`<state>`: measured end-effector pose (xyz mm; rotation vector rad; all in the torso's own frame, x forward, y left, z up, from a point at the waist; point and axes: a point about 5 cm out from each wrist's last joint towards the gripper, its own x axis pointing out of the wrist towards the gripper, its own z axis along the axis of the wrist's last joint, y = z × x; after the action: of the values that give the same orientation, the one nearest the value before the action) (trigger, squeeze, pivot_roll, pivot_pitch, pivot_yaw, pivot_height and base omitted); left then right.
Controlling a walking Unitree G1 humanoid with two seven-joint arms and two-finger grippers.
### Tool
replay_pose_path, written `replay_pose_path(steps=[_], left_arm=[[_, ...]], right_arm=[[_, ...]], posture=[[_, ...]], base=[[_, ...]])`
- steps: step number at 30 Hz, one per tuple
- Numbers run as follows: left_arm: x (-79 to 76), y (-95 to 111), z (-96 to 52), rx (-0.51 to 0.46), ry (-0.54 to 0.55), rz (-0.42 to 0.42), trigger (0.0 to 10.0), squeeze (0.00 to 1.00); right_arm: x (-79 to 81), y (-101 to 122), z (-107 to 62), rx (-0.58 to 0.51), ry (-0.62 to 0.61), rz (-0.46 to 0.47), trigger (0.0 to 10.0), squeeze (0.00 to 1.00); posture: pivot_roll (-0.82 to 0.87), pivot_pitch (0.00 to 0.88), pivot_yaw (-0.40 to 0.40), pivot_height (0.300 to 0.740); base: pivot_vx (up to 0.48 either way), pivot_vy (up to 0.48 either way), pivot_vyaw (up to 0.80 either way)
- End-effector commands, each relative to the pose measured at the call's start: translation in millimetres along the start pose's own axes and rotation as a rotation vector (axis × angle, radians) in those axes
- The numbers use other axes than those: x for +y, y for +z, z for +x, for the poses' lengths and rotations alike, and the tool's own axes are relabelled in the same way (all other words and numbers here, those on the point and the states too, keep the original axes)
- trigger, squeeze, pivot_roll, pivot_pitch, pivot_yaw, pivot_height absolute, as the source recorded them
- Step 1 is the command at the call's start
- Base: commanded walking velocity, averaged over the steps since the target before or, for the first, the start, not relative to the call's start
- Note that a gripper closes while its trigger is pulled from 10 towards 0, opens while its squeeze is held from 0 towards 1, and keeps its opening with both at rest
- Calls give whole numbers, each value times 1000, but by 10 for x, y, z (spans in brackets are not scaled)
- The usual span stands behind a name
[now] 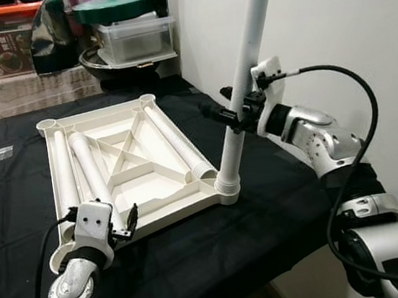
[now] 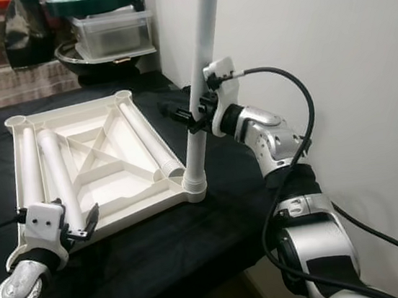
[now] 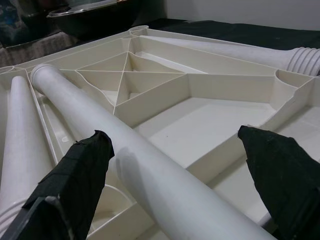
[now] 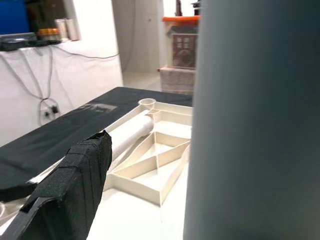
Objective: Building children table
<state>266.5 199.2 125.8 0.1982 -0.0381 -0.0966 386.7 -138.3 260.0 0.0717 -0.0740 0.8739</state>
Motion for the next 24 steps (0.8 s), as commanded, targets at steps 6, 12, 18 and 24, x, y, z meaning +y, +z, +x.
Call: replay_pose_path(steps=[6, 12, 18, 24], left_arm=[[51, -23, -1, 11, 17, 13, 10000, 0], [58, -26, -9, 11, 22, 14, 10000, 0], [41, -20, 5, 8, 12, 15, 10000, 0], [42, -18, 0, 9, 8, 17, 10000, 0]], right_arm=[[-71, -50, 23, 46, 26, -33, 0, 0], [-169, -120, -19, 75, 12, -52, 0, 0], [-279, -221, -71, 107, -129, -20, 0, 0], [-345, -332, -55, 151, -333, -13, 0, 0]], posture=[[90, 0, -109, 740], [96, 0, -114, 740], [87, 0, -104, 740], [86, 0, -103, 740]], base=[[0, 0, 0], [0, 0, 0], [0, 0, 0], [0, 0, 0]])
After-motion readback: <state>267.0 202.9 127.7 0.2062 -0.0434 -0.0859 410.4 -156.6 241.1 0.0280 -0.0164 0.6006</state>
